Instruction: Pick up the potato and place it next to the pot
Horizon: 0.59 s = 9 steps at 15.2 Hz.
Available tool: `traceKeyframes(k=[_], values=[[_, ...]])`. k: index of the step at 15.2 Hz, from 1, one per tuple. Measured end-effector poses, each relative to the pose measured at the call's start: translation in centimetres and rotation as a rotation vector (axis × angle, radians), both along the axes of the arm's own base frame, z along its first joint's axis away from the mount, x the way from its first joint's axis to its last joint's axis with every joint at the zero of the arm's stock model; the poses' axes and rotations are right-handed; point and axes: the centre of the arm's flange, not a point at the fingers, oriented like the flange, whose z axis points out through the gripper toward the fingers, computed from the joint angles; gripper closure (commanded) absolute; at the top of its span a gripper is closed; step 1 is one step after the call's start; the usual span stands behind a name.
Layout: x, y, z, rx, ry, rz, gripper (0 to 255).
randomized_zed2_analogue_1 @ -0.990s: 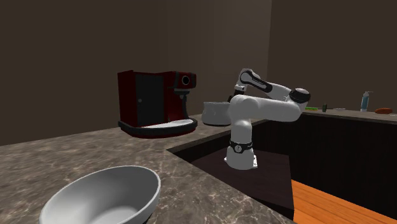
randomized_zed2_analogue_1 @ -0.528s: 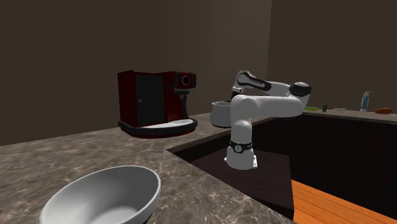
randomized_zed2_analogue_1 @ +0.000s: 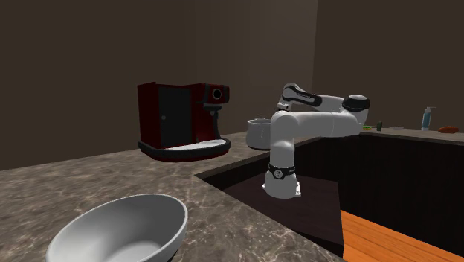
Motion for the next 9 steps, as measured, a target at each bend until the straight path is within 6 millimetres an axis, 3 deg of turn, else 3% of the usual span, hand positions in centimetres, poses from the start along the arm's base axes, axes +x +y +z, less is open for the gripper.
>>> traceKeyframes(k=[3,9], values=[[0.0,3.2,-1.2,-0.015,0.009,-0.030,0],[0.0,3.3,-3.7,-0.026,0.021,-0.047,0]])
